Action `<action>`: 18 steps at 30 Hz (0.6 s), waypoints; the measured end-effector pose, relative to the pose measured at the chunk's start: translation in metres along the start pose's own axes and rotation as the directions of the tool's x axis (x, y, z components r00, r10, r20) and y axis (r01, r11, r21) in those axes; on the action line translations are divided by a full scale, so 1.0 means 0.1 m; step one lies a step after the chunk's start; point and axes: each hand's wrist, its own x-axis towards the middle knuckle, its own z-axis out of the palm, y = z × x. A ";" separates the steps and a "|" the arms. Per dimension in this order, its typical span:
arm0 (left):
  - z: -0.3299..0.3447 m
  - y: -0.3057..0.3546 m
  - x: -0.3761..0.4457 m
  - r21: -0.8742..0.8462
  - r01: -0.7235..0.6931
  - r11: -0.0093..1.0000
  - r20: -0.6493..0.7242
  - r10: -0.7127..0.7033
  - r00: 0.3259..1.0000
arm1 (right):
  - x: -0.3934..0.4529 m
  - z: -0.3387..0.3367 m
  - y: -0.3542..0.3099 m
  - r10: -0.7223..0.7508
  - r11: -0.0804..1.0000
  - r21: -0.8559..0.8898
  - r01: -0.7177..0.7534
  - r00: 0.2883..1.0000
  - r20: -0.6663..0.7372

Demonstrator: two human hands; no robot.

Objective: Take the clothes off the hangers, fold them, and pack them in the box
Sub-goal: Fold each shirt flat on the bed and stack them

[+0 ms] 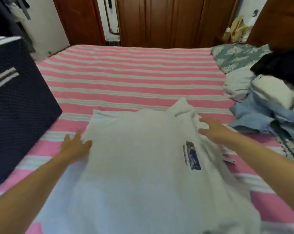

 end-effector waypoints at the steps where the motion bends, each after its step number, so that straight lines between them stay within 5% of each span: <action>1: 0.16 -0.29 -0.17 0.020 0.029 0.999 -0.024 -0.028 0.999 | -0.20 0.13 0.28 0.073 0.997 -0.031 -0.074 0.997 -0.019; 4: 0.31 -0.89 -0.69 0.211 0.152 0.966 -0.151 -0.121 0.981 | -0.92 0.31 0.94 0.271 0.944 -0.150 -0.294 0.950 -0.157; 7: 0.18 -1.02 -1.15 0.228 0.304 0.925 -0.147 -0.276 0.950 | -1.60 0.37 1.23 0.430 0.890 -0.070 -0.450 0.881 -0.195; 11: 0.14 -1.01 -1.60 -0.092 0.265 0.960 0.051 -0.261 0.964 | -2.33 0.53 1.04 0.405 0.898 0.196 -0.394 0.914 -0.021; 13: 0.10 -0.99 -1.75 -0.392 0.226 0.892 0.062 -0.219 0.974 | -2.48 0.55 0.97 0.308 0.931 0.249 -0.266 0.940 -0.147; 14: 0.05 -0.99 -1.79 -0.606 0.194 0.772 0.056 -0.202 0.978 | -2.51 0.52 0.94 0.289 0.932 0.297 -0.208 0.920 -0.263; 16: -0.07 -1.02 -1.84 -0.923 0.135 0.360 0.082 -0.159 0.984 | -2.51 0.40 0.85 0.251 0.921 0.383 -0.067 0.855 -0.454; 18: -0.19 -1.05 -1.98 -0.989 0.145 0.036 0.142 -0.081 0.987 | -2.54 0.29 0.72 0.233 0.867 0.493 0.073 0.815 -0.531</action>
